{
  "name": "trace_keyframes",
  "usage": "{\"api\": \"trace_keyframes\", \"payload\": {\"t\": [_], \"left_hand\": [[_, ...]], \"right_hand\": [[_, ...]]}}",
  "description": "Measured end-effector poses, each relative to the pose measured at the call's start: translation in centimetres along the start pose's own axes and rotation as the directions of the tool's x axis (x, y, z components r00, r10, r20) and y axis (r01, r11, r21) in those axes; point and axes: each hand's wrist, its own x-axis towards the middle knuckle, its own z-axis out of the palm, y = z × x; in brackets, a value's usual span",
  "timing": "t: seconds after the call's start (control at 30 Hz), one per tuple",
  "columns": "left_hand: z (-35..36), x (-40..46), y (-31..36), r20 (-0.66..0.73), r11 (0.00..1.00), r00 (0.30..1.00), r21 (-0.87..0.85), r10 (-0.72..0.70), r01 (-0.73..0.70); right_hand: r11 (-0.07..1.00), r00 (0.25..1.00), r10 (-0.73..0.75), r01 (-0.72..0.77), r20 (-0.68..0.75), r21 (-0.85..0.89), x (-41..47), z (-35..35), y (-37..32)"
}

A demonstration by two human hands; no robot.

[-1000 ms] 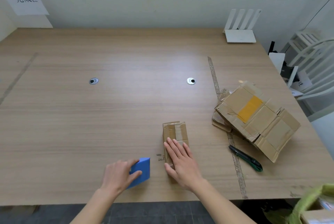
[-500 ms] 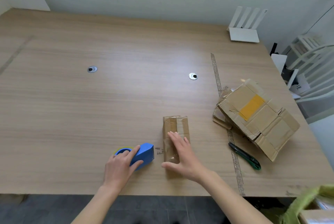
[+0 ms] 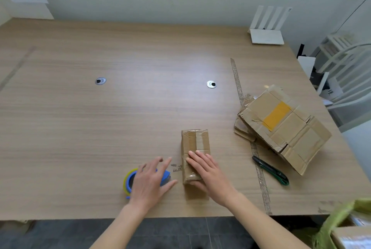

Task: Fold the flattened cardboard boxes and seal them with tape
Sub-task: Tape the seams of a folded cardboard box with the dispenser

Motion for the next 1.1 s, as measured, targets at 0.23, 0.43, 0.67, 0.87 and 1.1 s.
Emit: {"api": "trace_keyframes", "payload": {"t": [0.23, 0.43, 0.67, 0.87, 1.1], "left_hand": [[2.0, 3.4, 4.1, 0.055, 0.951, 0.965, -0.191, 0.257, -0.242], [3.4, 3.1, 3.4, -0.002, 0.921, 0.954, -0.262, 0.299, -0.289], [2.0, 4.0, 2.4, 0.147, 0.898, 0.900, -0.235, 0.411, -0.371], [1.0, 4.2, 2.6, 0.258, 0.932, 0.899, -0.187, 0.353, -0.312], [-1.1, 6.0, 1.9, 0.284, 0.978, 0.937, -0.017, 0.205, -0.209]], "right_hand": [[0.965, 0.991, -0.061, 0.029, 0.117, 0.259, -0.3, -3.1, 2.5], [0.984, 0.992, -0.102, 0.088, 0.080, 0.157, -0.8, -3.2, 5.1], [0.983, 0.978, -0.183, 0.181, 0.099, 0.029, -0.4, -3.3, 5.6], [0.982, 0.964, -0.187, 0.188, 0.190, 0.011, 0.3, -6.4, 5.3], [0.918, 0.936, -0.126, 0.236, 0.329, -0.320, 6.0, -10.4, 5.1]]}}
